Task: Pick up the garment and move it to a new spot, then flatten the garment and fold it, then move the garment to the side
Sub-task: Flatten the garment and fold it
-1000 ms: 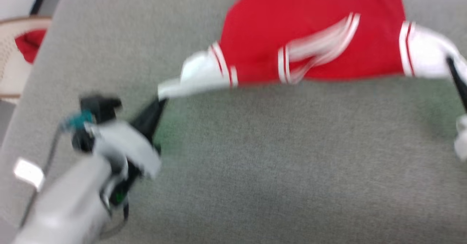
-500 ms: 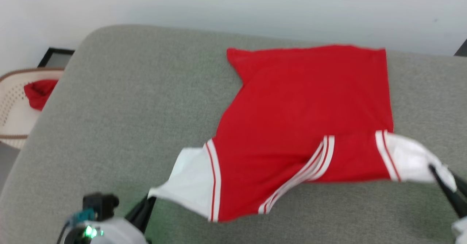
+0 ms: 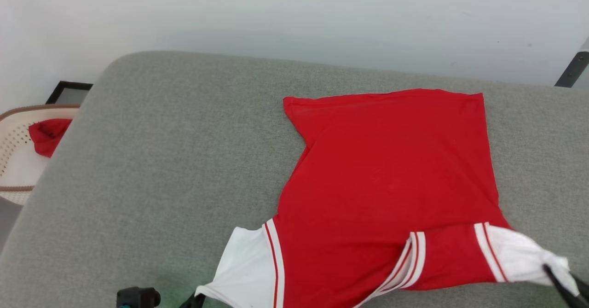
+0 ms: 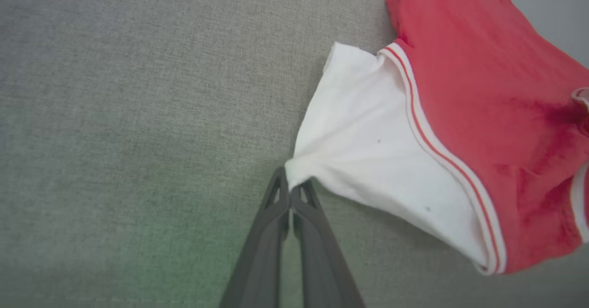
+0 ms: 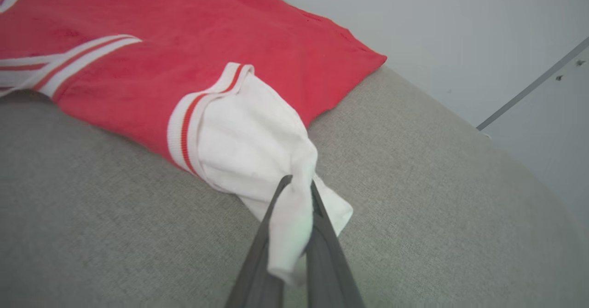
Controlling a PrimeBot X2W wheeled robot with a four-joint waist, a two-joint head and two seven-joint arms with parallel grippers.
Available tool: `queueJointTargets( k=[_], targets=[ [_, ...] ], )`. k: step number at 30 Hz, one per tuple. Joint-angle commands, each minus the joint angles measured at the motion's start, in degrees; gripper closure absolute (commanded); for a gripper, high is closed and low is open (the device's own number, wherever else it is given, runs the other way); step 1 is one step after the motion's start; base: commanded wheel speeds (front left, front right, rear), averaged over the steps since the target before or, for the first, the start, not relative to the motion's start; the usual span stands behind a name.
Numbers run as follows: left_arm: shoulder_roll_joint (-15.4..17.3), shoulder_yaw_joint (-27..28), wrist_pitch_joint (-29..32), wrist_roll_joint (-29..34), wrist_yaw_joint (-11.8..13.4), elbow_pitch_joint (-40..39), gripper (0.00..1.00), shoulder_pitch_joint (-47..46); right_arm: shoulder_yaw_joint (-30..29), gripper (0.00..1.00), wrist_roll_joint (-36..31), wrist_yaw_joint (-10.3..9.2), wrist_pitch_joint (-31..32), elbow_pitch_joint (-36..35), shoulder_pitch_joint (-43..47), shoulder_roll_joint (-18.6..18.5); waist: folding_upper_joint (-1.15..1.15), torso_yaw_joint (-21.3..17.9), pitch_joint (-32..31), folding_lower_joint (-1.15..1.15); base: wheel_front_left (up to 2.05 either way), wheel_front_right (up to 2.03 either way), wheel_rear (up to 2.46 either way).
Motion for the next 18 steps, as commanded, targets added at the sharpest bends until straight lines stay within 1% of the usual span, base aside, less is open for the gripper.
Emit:
queueJointTargets(
  k=[1, 2, 3, 4, 5, 6, 12, 18],
  targets=[
    [-0.2, -0.07, -0.2, 0.49, 0.22, 0.29, 1.0, 0.23, 0.5, 0.84, 0.91, -0.06, 0.38, -0.11, 0.43, 0.45, 0.0, 0.02, -0.02, 0.0, 0.0, 0.0, 0.0],
    [-0.48, -0.16, -0.18, 0.51, 0.19, 0.45, 1.0, 0.04, 1.02, 0.72, 1.09, -0.06, 0.92, -0.43, 0.29, 0.06, 0.0, 0.02, -0.01, 0.0, 0.0, 0.0, 0.0],
    [-0.8, -0.17, -0.17, 0.38, -0.06, 0.57, 1.0, -0.15, 2.01, 0.65, 1.25, -0.06, 1.5, -0.97, 0.21, -0.53, 0.0, 0.04, -0.01, 0.0, 0.0, 0.0, 0.0],
    [-0.92, -0.09, -0.17, 0.27, -0.18, 0.77, 1.0, -0.29, 2.56, 0.56, 1.61, -0.06, 2.11, -1.27, 0.11, -0.9, 0.0, 0.03, 0.02, 0.0, 0.0, 0.0, 0.0],
    [-1.04, -0.02, -0.18, 0.32, -0.17, 1.01, 1.0, -0.51, 2.96, 0.34, 1.84, -0.06, 2.64, -1.45, -0.11, -1.27, 0.0, -0.02, 0.03, 0.0, 0.0, 0.0, 0.0],
    [-1.22, 0.03, -0.19, 0.48, -0.17, 1.29, 1.0, -0.69, 3.46, 0.0, 2.14, -0.06, 3.15, -1.71, -0.35, -1.53, 0.0, -0.08, 0.06, 0.0, 0.0, 0.0, 0.0],
    [-2.51, -0.28, -0.2, 0.8, -0.7, 2.41, 1.0, -1.63, 4.72, 0.0, 5.09, -0.06, 7.93, -1.33, -1.54, -2.31, 0.0, -0.56, 0.21, 0.0, 0.0, 0.0, 0.0],
    [-3.22, -0.2, -0.23, 0.96, -1.11, 3.33, 1.0, -2.31, 5.03, 0.0, 10.78, -0.06, 13.23, -5.31, -2.57, -3.78, 0.0, -1.19, 0.65, 0.0, 0.0, 0.0, 0.0]
  ],
)
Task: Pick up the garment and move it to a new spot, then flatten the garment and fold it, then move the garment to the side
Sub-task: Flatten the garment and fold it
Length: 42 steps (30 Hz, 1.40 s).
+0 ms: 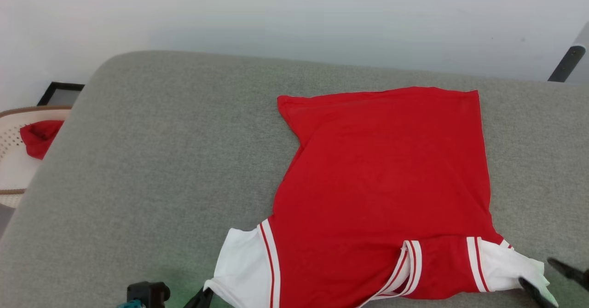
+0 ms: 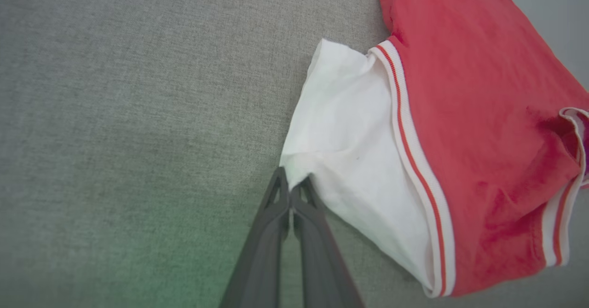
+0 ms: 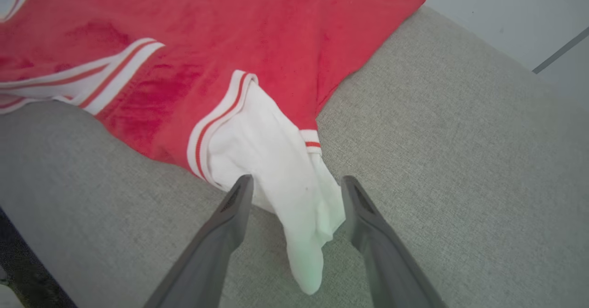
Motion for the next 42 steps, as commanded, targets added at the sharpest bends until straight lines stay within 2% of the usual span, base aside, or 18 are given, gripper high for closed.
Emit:
queueJointTargets(
  k=[1, 5, 8, 13, 15, 19, 22, 33, 42],
  targets=[
    [-0.2, 0.15, -0.24, 0.42, -0.12, 0.28, 1.0, -0.7, -0.56, 0.0, 1.73, -0.06, 0.88, -1.04, -0.64, 0.0, 0.0, -0.22, 0.21, 0.0, 0.0, 0.0, 0.0],
    [-0.71, 0.43, -0.26, 0.61, -0.29, 0.53, 1.0, -0.98, -4.7, 0.0, 6.62, -0.06, 5.24, -4.11, -2.19, 1.14, 0.0, -0.59, 0.74, 0.0, 0.0, 0.0, 0.0],
    [-1.04, 0.69, -0.28, 0.93, -0.43, 0.68, 1.0, -1.28, -8.44, 0.0, 7.42, -0.07, 8.8, -5.53, -4.7, 2.65, 0.0, -0.54, 1.24, 0.0, 0.0, 0.0, 0.0],
    [-2.02, 1.03, -0.31, 1.8, -1.01, 0.86, 1.0, -2.55, -14.66, 0.0, 3.6, -0.06, 16.11, -2.62, -13.19, 7.7, 0.0, 0.32, 2.69, 0.0, 0.0, 0.0, 0.0],
    [-2.59, 1.04, -0.32, 2.24, -1.51, 1.0, 1.0, -3.34, -15.26, 0.0, 2.09, -0.05, 18.96, -1.38, -18.19, 10.06, 0.0, 1.05, 3.5, 0.0, 0.0, 0.0, 0.0],
    [-4.11, 0.57, -0.33, 3.53, -2.65, 1.61, 1.0, -5.49, -15.49, 0.0, -0.3, -0.06, 24.99, 5.1, -27.45, 13.56, 0.0, 3.46, 5.59, 0.0, 0.0, 0.0, 0.0],
    [-5.63, -0.17, -0.3, 4.34, -3.79, 2.63, 1.0, -7.45, -14.62, 0.0, -1.76, -0.06, 29.4, 10.82, -34.52, 14.64, 0.0, 5.9, 7.42, 0.0, 0.0, 0.0, 0.0],
    [-13.06, -1.77, -0.29, 7.44, -8.83, 7.99, 1.0, -14.73, -13.39, 0.0, -7.36, -0.06, 38.67, 30.63, -54.44, 14.92, 0.0, 14.32, 14.96, 0.0, 0.0, 0.0, 0.0],
    [-17.83, 0.11, -0.16, 10.51, -11.65, 10.78, 1.0, -16.71, -15.35, 0.0, -12.79, -0.06, 44.18, 41.41, -63.2, 14.05, 0.0, 17.72, 19.5, 0.0, 0.0, 0.0, 0.0]
  ],
)
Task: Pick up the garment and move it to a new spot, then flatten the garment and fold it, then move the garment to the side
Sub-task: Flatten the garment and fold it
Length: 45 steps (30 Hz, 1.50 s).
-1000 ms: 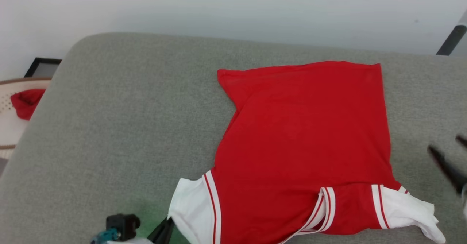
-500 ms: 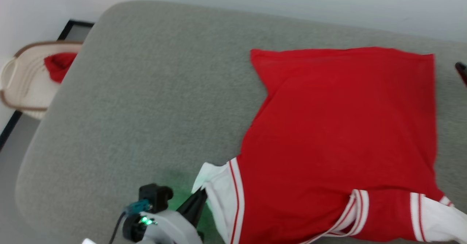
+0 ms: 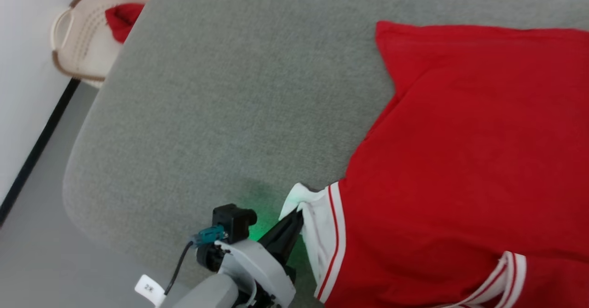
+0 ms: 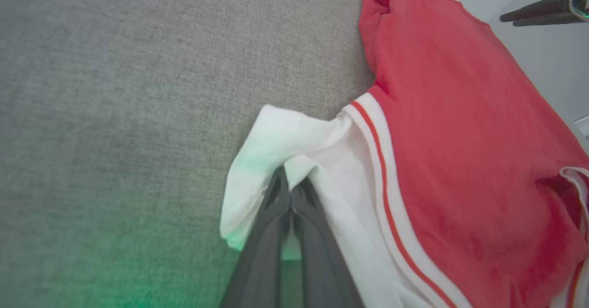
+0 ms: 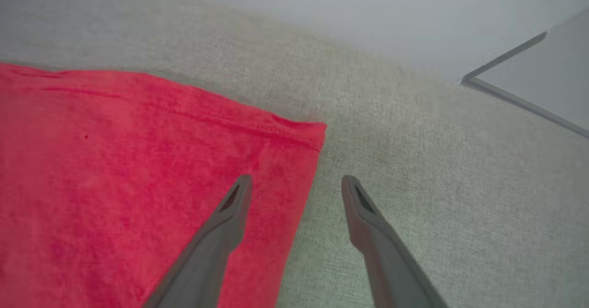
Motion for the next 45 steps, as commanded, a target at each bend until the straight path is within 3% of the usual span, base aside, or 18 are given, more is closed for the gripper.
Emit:
queueJointTargets(
  k=[1, 12, 13, 14, 22, 28, 38, 45],
  targets=[
    [-0.37, -0.05, 0.25, 0.48, -0.11, 0.75, 1.0, -0.3, -0.26, 0.0, -0.78, -0.06, 0.45, 0.51, -0.77, -0.16, 0.0, 2.95, 3.3, 0.0, 0.0, 0.0, 0.0],
    [-3.54, 2.63, 0.65, 2.45, -1.73, 4.46, 1.0, -0.13, -8.1, 0.0, -11.92, -0.06, 12.48, 11.42, -3.77, 1.7, 0.0, 4.43, 5.68, 0.0, 0.0, 0.0, 0.0],
    [-3.63, 2.87, 0.65, 2.58, -1.83, 4.66, 1.0, -0.09, -8.79, 0.68, -12.74, -0.06, 13.59, 11.99, -3.48, 2.05, 0.0, 4.45, 5.76, 0.0, 0.0, 0.0, 0.0],
    [-3.7, 3.12, 0.65, 2.67, -1.87, 4.84, 1.0, -0.07, -9.65, 1.0, -13.52, -0.06, 14.25, 12.33, -3.32, 2.43, 0.0, 4.44, 5.8, 0.0, 0.0, 0.0, 0.0],
    [-3.41, 5.14, 0.65, 3.43, -2.0, 5.88, 1.0, 0.37, -14.78, 1.0, -18.12, -0.05, 16.18, 9.48, -3.54, 5.25, 0.0, 2.9, 4.89, 0.0, 0.0, 0.0, 0.0],
    [-2.15, 7.33, 0.6, 4.42, -2.06, 5.64, 1.0, 1.06, -13.99, 1.0, -16.42, -0.05, 14.86, 5.91, -2.33, 7.17, 0.0, -0.2, 2.11, 0.0, 0.0, 0.0, 0.0],
    [1.1, 9.84, 0.2, 5.52, -1.67, 4.07, 1.0, 3.61, -7.23, 1.0, -3.34, -0.06, 12.64, -6.35, 9.06, 4.41, 0.0, -6.55, -4.25, 0.0, 0.0, 0.0, 0.0],
    [3.43, 10.25, 1.04, 5.09, -0.76, 1.68, 1.0, 4.97, -9.98, 1.0, 3.97, -0.06, 11.76, -15.73, 22.1, 1.8, 0.0, -10.02, -7.4, 0.0, 0.0, 0.0, 0.0]
  ],
)
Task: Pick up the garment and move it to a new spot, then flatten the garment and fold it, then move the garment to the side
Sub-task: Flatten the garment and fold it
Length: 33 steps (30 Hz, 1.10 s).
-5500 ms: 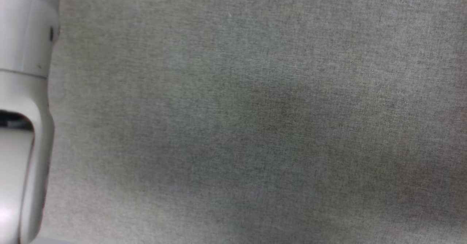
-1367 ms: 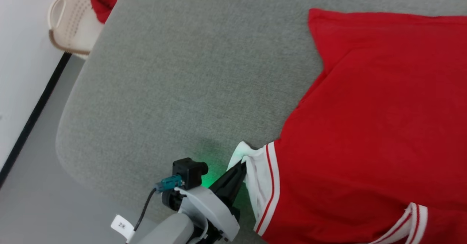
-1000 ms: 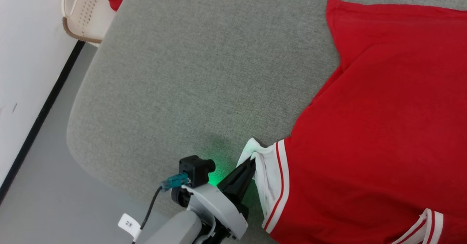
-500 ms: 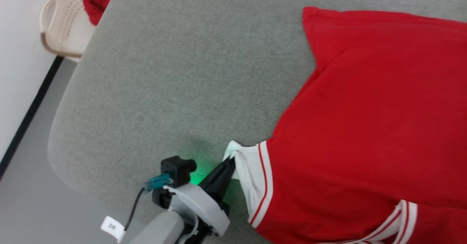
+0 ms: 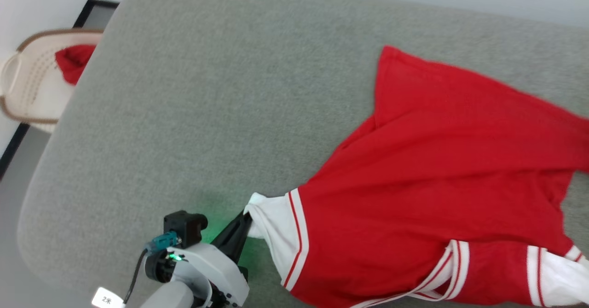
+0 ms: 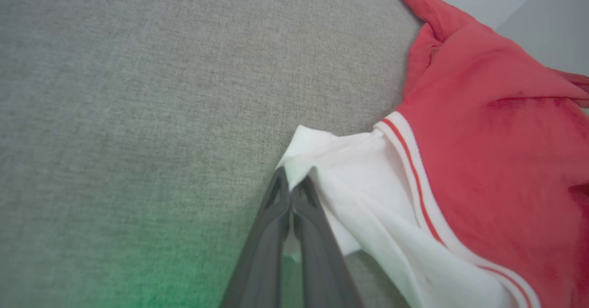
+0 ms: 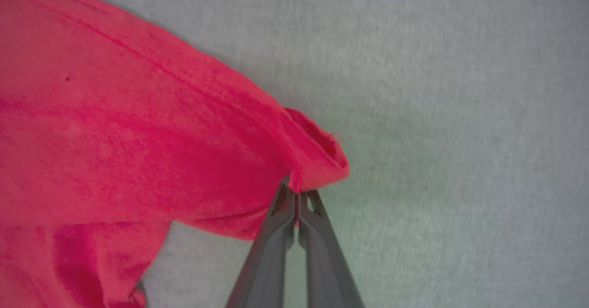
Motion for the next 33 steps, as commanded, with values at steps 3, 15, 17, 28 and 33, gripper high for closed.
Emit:
queueJointTargets(
  k=[3, 15, 17, 28, 33],
  targets=[
    [1.03, -0.05, 0.79, -0.31, 0.7, -1.23, 1.0, 1.37, -3.14, 1.0, 1.47, -0.06, 0.32, -3.02, 6.88, 0.33, 0.0, -3.61, -3.72, 0.0, 0.0, 0.0, 0.0],
    [2.95, -0.86, 3.35, -0.52, 2.24, -5.6, 1.0, 3.6, -16.29, 1.0, 1.64, -0.06, -0.21, -11.69, 29.59, 8.08, 0.0, -5.52, -6.06, 0.0, 0.0, 0.0, 0.0],
    [3.23, -0.9, 3.49, -0.65, 2.51, -5.87, 1.0, 4.05, -17.41, 1.0, 1.47, -0.06, -0.51, -12.55, 31.6, 9.89, 0.0, -5.7, -6.34, 0.0, 0.0, 0.0, 0.0],
    [4.06, -1.37, 3.86, -0.95, 3.13, -6.65, 1.0, 5.63, -15.56, 0.0, 1.68, -0.05, -4.61, -18.36, 36.37, 13.65, 0.0, -6.65, -8.57, 0.0, 0.0, 0.0, 0.0],
    [4.39, -1.32, 3.55, -1.11, 3.54, -7.26, 1.0, 6.58, -12.85, 0.0, 3.69, -0.05, -7.67, -27.31, 38.87, 10.8, 0.0, -6.67, -9.43, 0.0, 0.0, 0.0, 0.0]
  ],
)
